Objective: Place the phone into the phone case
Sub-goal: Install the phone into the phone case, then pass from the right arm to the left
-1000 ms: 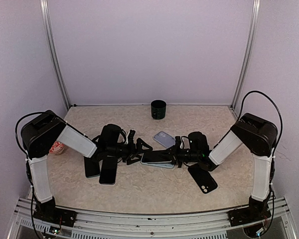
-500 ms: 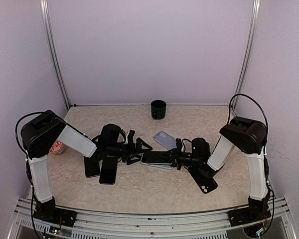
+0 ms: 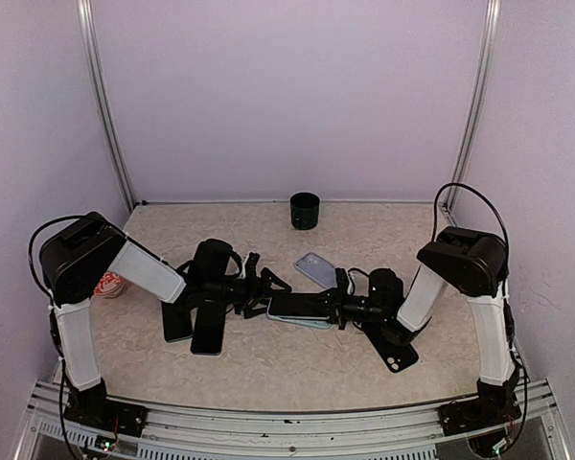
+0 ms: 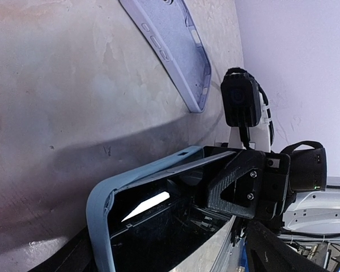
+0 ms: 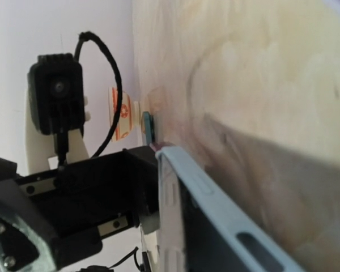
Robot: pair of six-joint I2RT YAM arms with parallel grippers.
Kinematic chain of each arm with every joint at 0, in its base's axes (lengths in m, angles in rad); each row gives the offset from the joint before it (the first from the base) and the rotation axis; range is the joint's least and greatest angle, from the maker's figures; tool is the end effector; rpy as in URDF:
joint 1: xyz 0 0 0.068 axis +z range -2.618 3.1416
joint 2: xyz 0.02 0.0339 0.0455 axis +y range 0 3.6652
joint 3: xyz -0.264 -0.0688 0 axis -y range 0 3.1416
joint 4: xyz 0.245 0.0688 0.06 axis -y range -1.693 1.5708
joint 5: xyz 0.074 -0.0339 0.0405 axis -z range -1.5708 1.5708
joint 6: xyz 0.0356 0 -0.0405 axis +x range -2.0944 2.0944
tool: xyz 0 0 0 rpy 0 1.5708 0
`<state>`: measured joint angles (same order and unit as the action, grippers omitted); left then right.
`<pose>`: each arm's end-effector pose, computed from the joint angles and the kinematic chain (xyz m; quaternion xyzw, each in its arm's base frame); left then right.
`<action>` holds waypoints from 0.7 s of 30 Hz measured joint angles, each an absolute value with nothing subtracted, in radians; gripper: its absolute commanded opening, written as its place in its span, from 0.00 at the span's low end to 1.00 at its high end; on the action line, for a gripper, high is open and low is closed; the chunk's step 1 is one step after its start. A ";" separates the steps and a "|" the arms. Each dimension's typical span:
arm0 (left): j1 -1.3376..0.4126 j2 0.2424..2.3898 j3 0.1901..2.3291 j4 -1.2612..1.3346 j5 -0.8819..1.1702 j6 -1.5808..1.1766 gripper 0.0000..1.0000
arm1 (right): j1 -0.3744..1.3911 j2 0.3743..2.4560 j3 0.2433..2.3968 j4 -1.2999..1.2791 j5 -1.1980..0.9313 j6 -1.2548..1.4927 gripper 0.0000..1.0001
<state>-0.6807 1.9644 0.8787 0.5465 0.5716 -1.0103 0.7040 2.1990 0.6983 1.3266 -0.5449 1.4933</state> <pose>0.2815 -0.2527 0.1152 0.0002 0.8461 -0.5168 0.1304 0.2587 0.2439 0.0688 0.1239 0.7475 0.6452 0.0981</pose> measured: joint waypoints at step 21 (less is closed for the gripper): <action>-0.674 1.986 0.836 0.648 0.620 -1.092 0.45 | 0.704 2.263 0.714 1.464 -0.595 1.549 0.00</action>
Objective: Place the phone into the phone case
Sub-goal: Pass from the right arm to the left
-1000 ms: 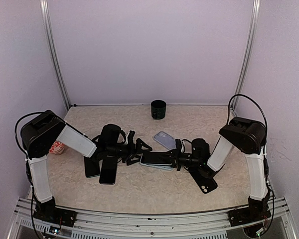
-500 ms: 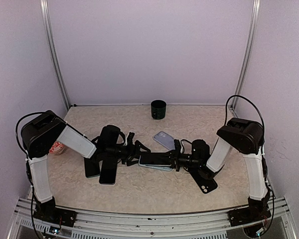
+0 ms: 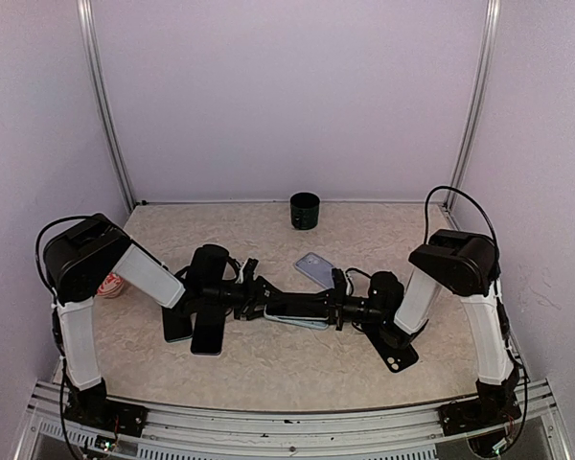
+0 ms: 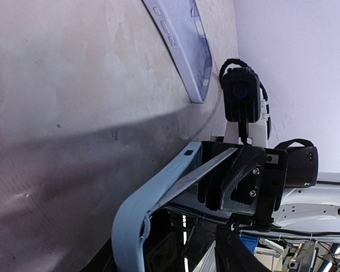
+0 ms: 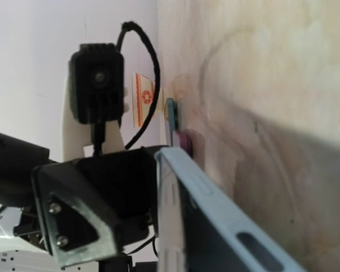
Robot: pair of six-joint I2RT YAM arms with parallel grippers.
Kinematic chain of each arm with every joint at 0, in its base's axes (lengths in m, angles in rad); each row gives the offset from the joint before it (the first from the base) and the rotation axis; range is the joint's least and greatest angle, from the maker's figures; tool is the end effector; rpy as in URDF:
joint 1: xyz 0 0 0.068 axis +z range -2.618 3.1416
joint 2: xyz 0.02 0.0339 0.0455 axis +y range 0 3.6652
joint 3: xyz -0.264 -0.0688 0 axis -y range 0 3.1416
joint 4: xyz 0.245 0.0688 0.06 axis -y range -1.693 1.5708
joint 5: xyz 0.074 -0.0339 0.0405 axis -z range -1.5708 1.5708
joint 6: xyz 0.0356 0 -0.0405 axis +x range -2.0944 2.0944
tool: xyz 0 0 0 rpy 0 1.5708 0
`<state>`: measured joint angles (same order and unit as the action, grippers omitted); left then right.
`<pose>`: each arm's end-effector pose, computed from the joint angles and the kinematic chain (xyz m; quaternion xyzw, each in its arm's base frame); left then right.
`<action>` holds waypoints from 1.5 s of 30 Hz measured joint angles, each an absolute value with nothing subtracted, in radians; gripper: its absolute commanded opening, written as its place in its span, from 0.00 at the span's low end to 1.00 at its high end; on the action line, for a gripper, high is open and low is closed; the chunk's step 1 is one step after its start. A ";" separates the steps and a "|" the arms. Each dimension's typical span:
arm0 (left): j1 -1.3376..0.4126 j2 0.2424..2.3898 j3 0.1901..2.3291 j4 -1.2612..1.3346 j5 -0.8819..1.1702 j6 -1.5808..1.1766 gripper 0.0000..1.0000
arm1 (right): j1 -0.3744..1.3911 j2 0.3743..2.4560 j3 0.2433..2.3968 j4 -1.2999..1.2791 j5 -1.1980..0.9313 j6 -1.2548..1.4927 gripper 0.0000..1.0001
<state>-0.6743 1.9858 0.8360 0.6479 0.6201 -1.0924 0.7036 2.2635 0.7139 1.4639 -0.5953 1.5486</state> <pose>0.2774 -0.2482 0.1065 -0.0180 0.8339 -0.5415 0.1049 0.2592 0.2461 0.0641 0.1079 0.7237 0.6765 0.0830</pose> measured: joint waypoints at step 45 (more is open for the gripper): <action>-0.640 2.003 0.770 0.857 0.675 -1.212 0.00 | 0.694 1.940 0.871 0.583 -0.596 1.165 0.26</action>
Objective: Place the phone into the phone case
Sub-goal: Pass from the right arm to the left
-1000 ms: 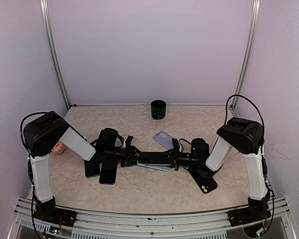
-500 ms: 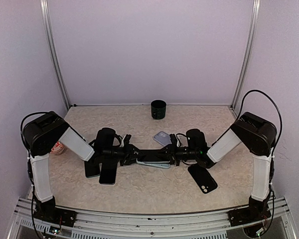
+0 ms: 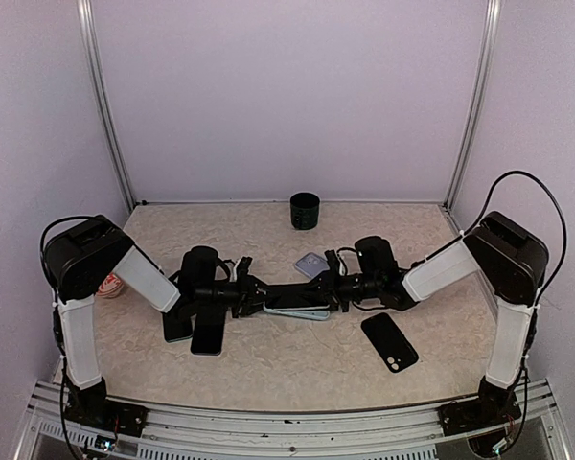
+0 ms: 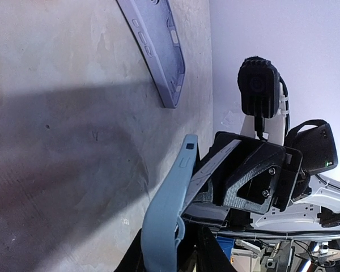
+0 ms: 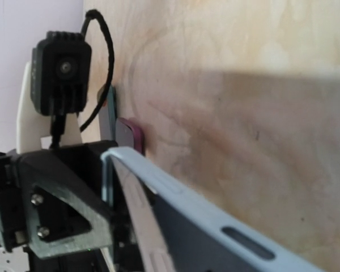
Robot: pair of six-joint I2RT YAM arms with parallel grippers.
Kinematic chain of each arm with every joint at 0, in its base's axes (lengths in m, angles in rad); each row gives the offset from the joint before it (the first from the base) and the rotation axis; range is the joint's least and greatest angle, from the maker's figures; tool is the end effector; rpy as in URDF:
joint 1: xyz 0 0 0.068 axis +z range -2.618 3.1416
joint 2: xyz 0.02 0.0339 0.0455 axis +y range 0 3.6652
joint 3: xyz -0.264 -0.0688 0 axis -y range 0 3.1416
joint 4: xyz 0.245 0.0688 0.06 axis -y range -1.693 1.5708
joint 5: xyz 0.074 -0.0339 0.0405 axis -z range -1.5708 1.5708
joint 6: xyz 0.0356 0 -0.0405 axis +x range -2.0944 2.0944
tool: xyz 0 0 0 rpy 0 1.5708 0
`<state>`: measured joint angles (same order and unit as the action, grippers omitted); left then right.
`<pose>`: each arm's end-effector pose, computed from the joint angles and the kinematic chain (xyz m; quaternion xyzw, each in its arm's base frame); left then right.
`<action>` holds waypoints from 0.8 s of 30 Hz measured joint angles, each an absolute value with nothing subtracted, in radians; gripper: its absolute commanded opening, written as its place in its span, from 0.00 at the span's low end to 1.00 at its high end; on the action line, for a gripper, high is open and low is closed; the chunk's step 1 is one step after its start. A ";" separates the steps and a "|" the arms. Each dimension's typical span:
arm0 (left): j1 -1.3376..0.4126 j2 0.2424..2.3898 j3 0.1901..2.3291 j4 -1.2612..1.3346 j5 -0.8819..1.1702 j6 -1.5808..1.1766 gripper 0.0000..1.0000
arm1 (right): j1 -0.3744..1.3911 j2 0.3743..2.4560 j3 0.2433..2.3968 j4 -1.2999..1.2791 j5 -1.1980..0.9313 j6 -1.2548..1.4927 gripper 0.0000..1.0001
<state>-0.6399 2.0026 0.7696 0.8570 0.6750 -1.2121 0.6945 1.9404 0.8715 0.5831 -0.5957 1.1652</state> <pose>0.2779 -0.2346 0.1046 -0.0415 0.8010 -0.5887 0.1002 0.2771 0.2568 0.1254 0.0436 0.8315 0.5459 0.0937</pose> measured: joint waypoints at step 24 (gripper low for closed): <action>-0.643 2.002 0.762 0.996 0.737 -1.271 0.00 | 0.669 1.839 0.855 0.425 -0.621 1.048 0.42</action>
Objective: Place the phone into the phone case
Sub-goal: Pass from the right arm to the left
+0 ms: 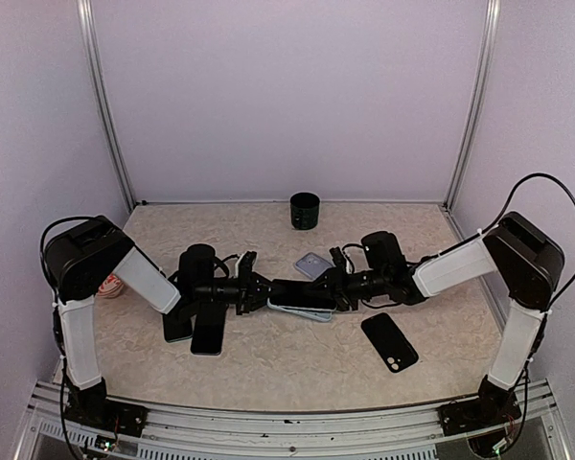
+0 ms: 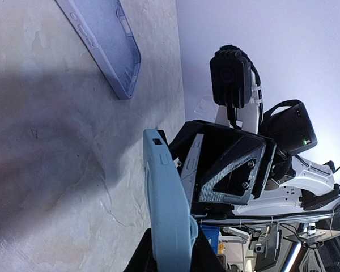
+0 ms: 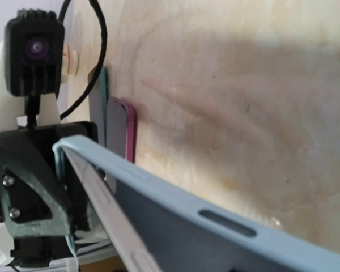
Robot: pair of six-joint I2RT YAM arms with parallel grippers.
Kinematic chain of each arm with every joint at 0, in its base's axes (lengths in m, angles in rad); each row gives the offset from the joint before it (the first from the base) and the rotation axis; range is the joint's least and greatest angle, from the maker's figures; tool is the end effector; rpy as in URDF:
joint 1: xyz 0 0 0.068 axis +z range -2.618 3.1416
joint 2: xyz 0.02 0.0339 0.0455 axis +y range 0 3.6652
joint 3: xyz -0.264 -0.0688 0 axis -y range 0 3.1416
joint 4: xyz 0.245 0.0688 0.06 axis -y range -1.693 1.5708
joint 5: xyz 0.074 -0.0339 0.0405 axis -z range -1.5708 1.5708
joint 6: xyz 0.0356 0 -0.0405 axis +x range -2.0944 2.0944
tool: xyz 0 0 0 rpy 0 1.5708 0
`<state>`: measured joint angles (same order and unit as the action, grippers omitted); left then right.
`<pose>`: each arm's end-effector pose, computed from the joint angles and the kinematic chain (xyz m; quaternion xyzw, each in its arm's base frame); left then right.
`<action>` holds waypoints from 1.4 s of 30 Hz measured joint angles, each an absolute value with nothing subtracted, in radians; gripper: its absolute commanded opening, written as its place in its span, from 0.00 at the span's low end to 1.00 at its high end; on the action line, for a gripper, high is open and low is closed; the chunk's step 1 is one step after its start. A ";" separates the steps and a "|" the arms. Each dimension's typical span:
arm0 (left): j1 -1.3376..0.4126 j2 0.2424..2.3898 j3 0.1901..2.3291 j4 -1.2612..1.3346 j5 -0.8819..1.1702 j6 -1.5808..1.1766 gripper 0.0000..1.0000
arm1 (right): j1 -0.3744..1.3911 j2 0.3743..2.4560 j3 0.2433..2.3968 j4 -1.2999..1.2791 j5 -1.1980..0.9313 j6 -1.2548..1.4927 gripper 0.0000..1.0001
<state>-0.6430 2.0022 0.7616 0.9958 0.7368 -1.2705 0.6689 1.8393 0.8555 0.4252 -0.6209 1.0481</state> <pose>0.2769 -0.2374 0.1167 -0.0161 0.7678 -0.6328 0.0989 0.2719 0.2413 0.1427 0.0115 0.8458 0.5240 0.0995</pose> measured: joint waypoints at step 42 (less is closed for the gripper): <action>-0.617 1.968 0.751 1.006 0.700 -1.256 0.00 | 0.573 1.643 0.702 0.273 -0.660 0.910 0.56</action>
